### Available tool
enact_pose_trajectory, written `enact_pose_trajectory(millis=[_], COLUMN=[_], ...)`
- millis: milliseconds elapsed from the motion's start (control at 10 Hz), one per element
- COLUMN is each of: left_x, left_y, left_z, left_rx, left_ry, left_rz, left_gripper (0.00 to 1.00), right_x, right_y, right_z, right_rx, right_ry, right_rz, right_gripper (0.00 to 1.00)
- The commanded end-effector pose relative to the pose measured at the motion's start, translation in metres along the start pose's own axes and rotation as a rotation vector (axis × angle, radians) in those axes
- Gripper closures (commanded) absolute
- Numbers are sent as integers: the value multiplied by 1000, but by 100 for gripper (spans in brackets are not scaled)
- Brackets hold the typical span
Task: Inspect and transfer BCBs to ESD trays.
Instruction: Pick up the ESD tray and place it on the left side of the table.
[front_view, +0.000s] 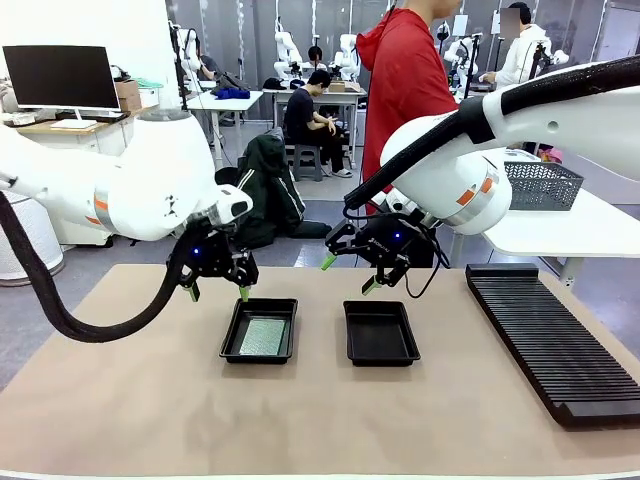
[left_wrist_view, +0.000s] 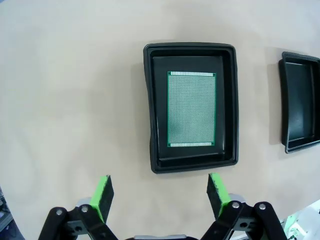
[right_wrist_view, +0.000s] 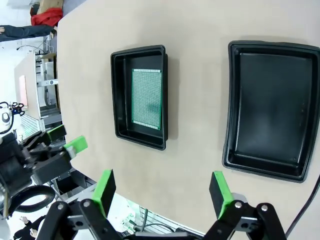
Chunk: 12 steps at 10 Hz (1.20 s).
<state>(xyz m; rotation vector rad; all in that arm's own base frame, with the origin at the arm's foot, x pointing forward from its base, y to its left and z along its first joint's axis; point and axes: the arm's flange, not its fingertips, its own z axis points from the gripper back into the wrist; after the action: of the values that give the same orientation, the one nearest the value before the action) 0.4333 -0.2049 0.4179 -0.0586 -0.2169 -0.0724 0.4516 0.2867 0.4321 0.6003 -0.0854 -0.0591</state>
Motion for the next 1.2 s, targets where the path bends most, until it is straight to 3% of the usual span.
enact_pose_trajectory(millis=[0,1100], left_x=[12,37], left_y=[-10,8], left_z=[-19,-111], left_rx=[36,33], left_ry=[-11,25], left_rz=[1,30], left_gripper=[0,0], right_x=[0,0], right_y=[1,1], right_z=[0,0], right_rx=[-3,-3], right_ry=[-8,-8], right_rz=[-13,-13], right_gripper=[0,0])
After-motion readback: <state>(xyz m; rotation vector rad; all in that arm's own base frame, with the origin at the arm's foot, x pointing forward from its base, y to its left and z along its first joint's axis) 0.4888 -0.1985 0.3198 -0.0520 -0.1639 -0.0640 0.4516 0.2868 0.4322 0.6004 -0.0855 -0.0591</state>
